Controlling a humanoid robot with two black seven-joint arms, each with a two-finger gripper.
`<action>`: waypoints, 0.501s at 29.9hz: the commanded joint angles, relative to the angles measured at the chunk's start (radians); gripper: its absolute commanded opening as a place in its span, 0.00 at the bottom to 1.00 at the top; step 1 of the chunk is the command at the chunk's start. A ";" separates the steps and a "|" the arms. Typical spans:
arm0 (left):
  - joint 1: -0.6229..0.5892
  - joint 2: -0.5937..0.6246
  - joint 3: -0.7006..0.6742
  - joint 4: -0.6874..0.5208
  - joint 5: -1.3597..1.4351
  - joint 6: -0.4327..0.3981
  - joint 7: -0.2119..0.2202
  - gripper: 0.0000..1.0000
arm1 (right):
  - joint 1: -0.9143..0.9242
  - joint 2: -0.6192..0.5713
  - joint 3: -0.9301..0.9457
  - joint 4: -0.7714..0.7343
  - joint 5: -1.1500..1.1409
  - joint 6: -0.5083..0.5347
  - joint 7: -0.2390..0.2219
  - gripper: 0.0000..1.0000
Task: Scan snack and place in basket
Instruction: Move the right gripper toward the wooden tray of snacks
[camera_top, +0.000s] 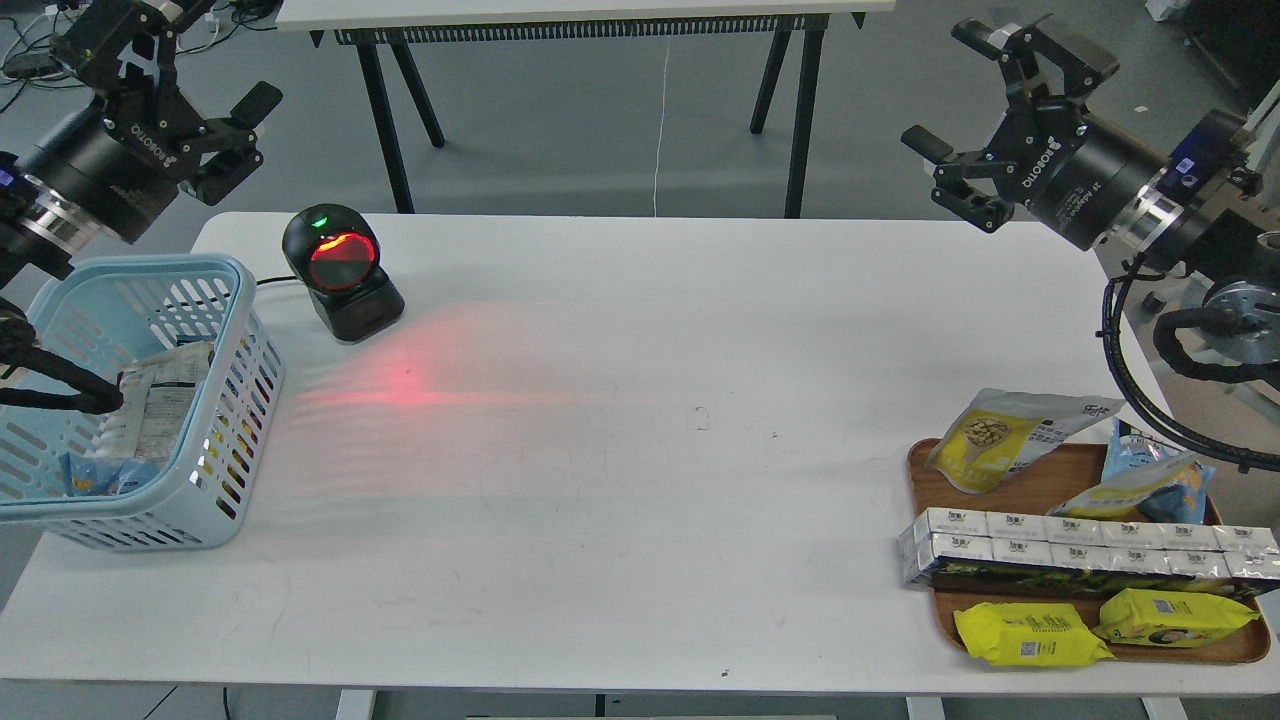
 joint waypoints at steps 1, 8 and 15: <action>0.001 0.000 -0.002 -0.008 -0.002 0.000 0.000 1.00 | -0.001 0.001 0.001 0.001 0.000 0.000 0.000 0.96; -0.014 0.004 -0.013 0.003 -0.001 0.000 0.000 1.00 | 0.015 -0.006 -0.010 0.001 -0.023 0.000 0.000 0.96; -0.029 -0.029 -0.005 0.020 0.002 0.000 0.000 1.00 | 0.162 -0.107 -0.066 0.045 -0.500 0.000 0.000 0.97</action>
